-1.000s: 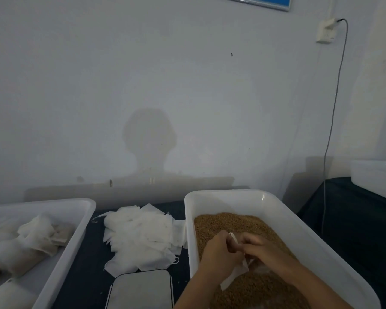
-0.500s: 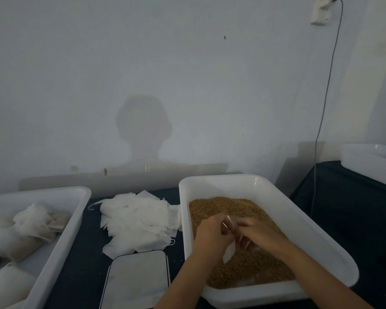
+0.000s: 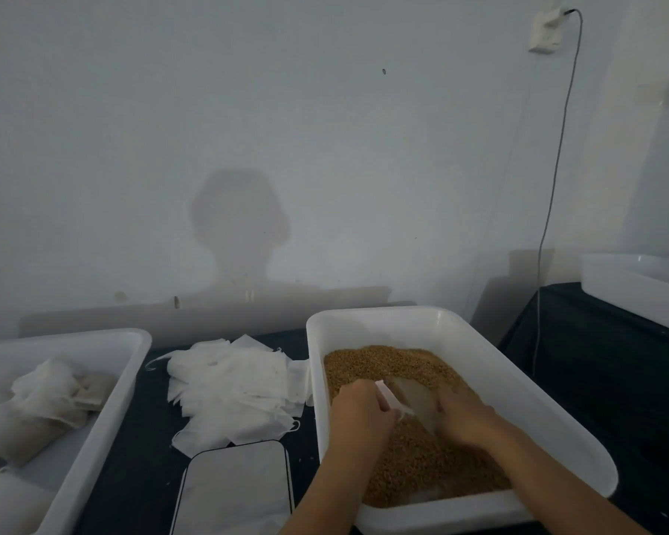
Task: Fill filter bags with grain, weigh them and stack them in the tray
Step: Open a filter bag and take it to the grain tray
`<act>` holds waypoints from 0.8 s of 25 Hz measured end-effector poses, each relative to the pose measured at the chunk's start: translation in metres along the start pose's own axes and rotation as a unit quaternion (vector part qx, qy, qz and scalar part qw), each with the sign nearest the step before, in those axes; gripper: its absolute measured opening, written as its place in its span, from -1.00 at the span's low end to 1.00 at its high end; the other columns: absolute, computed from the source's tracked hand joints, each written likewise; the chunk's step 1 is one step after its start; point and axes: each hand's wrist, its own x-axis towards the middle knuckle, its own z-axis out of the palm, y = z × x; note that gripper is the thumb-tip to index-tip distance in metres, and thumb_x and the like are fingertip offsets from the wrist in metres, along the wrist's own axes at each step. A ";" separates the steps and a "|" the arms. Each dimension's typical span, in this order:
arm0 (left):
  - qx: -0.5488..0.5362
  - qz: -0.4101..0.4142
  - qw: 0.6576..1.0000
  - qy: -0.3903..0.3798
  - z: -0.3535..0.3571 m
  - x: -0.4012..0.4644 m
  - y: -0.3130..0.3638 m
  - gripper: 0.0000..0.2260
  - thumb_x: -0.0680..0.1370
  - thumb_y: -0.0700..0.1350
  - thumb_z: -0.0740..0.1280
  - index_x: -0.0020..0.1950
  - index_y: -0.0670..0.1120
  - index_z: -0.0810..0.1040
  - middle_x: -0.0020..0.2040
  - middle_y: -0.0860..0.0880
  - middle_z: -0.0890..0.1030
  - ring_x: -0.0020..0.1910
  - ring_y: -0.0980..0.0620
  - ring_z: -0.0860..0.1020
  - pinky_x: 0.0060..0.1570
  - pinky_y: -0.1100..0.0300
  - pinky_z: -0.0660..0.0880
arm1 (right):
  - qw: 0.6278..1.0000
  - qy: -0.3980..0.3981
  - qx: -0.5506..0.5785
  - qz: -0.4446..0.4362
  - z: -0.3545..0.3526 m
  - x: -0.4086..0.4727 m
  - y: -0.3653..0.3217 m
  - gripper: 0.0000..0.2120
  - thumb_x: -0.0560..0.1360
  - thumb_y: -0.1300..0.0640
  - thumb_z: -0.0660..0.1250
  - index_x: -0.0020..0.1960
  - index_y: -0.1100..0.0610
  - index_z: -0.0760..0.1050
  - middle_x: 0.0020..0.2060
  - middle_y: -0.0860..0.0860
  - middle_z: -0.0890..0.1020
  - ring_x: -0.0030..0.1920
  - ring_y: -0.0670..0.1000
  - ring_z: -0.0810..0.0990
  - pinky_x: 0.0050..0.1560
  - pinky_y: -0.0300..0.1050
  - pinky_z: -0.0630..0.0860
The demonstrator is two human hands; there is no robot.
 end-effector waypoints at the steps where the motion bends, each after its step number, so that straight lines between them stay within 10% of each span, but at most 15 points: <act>1: -0.003 -0.005 1.000 0.010 -0.001 0.000 0.000 -0.80 0.45 -0.14 0.42 -0.35 -0.05 0.48 -0.27 0.07 0.54 -0.31 0.19 0.45 -0.39 0.53 0.32 | 0.999 -0.013 -0.024 0.017 0.001 0.002 0.000 -0.52 0.54 0.08 0.25 0.41 0.11 0.20 0.38 0.12 0.31 0.35 0.12 0.32 0.27 0.02 0.34; 5: -0.031 -0.025 0.997 0.070 -0.005 0.001 0.003 -0.83 0.54 -0.27 0.25 -0.16 -0.02 0.36 -0.06 0.04 0.48 -0.13 0.13 0.43 -0.21 0.40 0.32 | 0.988 0.048 -0.129 0.072 -0.014 0.001 0.011 -0.42 0.48 0.09 0.33 0.41 0.15 0.17 0.32 0.09 0.31 0.28 0.12 0.35 0.17 0.00 0.42; 13: -0.089 -0.063 0.984 0.144 -0.010 0.006 0.003 -0.81 0.59 -0.27 0.20 0.20 -0.13 0.40 0.11 -0.03 0.49 0.03 0.03 0.50 0.06 0.21 0.48 | 0.979 -0.106 -0.160 0.070 -0.020 -0.010 0.045 -0.62 0.56 -0.01 0.24 0.32 0.13 0.41 0.11 -0.01 0.54 -0.05 -0.05 0.53 -0.23 -0.27 0.45; 20: -0.121 -0.053 0.980 0.146 -0.013 0.004 0.003 -0.80 0.55 -0.35 0.20 0.00 -0.08 0.50 -0.06 0.09 0.49 -0.06 0.11 0.49 -0.05 0.31 0.45 | 0.992 -0.008 -0.124 -0.019 -0.021 -0.010 0.038 -0.91 0.61 0.06 0.16 0.04 0.00 0.43 0.00 -0.07 0.54 -0.02 -0.07 0.53 -0.19 -0.32 0.38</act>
